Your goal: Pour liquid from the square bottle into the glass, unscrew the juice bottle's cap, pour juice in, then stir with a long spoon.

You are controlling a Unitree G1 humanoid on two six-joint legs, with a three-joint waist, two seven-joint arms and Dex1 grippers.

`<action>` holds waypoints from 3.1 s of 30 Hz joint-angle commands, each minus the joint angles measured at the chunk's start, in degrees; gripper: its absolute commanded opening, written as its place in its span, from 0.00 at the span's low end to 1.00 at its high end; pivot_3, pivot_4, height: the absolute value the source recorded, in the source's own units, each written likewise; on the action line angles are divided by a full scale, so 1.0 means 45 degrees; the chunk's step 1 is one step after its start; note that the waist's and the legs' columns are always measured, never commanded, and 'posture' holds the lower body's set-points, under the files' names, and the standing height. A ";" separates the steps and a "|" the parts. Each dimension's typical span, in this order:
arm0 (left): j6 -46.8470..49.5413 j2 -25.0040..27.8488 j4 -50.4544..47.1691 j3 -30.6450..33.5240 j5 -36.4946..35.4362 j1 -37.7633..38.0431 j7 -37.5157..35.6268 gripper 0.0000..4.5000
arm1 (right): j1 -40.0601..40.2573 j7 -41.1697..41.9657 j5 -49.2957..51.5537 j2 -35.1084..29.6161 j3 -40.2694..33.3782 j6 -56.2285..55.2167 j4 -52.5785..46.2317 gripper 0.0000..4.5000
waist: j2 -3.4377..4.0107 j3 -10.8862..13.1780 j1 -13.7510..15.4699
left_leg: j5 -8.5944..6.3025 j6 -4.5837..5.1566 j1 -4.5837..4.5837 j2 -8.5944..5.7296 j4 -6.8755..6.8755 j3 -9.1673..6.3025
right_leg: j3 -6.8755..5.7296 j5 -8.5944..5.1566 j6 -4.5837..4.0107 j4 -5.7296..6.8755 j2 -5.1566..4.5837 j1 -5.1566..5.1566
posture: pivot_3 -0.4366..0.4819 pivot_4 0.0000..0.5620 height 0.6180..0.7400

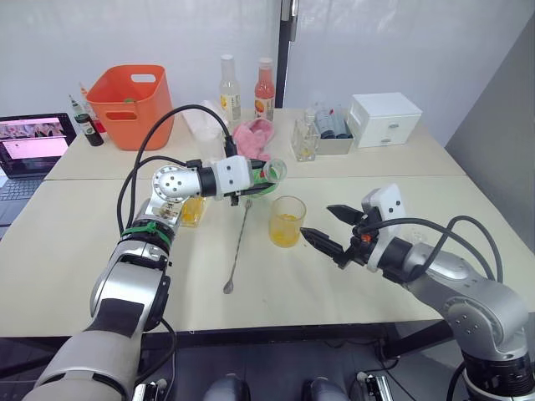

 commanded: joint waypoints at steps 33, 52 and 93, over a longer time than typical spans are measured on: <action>-0.2382 0.0903 0.1817 -0.4720 0.8077 -0.2377 1.1505 0.32 | -0.0269 -0.1314 0.0725 0.0800 -0.0179 0.0340 -0.1386 0.99 | -0.0002 0.0001 -0.0009 | -0.0002 0.0004 -0.0033 0.0003 0.0005 0.0002 | -0.0009 0.0003 0.0006 0.0004 -0.0003 -0.0028 | 0.48 0.27 1.00; -0.2759 0.1064 0.1851 -0.5683 0.9273 -0.2706 1.3690 0.32 | -0.0173 -0.1343 0.0715 0.0861 -0.0127 0.0296 -0.1416 0.99 | -0.0002 0.0001 -0.0013 | -0.0002 0.0003 -0.0038 0.0002 0.0007 0.0010 | -0.0011 0.0003 0.0006 0.0005 -0.0003 -0.0032 | 0.48 0.27 1.00; -0.2928 0.0588 0.2250 -0.4396 0.6774 -0.2136 1.0117 0.32 | -0.0021 -0.1313 0.0701 0.0778 -0.0243 0.0246 -0.1401 0.99 | -0.0002 0.0001 -0.0020 | 0.0000 0.0000 -0.0039 0.0003 0.0016 0.0023 | -0.0014 0.0003 0.0006 0.0012 -0.0003 -0.0034 | 0.48 0.27 1.00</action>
